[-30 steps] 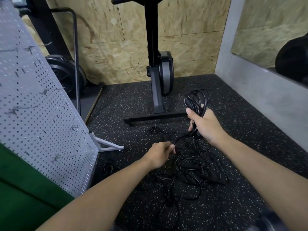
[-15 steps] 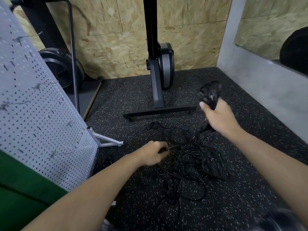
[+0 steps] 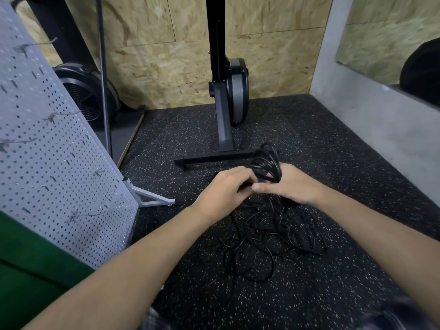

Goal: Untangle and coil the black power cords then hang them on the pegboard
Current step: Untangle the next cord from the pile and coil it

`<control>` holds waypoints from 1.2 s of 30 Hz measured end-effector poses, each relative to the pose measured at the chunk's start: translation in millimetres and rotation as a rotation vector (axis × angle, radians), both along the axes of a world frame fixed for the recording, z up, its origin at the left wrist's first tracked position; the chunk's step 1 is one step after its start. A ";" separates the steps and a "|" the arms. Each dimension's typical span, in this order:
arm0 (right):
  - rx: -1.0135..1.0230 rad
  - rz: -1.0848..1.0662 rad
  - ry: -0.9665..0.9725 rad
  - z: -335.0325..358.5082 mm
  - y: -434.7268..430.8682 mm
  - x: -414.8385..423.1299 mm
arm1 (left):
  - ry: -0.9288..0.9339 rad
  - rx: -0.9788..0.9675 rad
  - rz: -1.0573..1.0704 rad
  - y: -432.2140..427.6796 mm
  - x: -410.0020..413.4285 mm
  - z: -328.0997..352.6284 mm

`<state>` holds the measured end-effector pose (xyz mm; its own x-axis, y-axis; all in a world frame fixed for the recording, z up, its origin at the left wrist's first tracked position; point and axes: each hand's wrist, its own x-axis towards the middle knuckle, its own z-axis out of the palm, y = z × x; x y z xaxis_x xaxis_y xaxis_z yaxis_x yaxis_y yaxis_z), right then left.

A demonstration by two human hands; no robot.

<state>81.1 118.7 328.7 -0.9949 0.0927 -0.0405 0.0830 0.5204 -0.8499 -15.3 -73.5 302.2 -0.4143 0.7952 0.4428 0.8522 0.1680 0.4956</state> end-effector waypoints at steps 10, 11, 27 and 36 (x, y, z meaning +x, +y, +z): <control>0.135 0.063 -0.304 -5.7 -11.6 -3.3 | -0.014 0.132 0.078 -1.0 -4.3 10.7; 0.112 0.085 -0.315 -2.7 -11.9 -2.1 | -0.018 0.136 0.087 -2.1 -6.5 11.7; 0.027 0.173 -0.359 0.5 -4.7 10.9 | -0.102 -0.280 0.002 -7.8 -4.2 7.6; -0.039 0.207 -0.292 -1.4 6.6 15.9 | -0.118 -0.267 0.003 -4.7 -8.3 18.0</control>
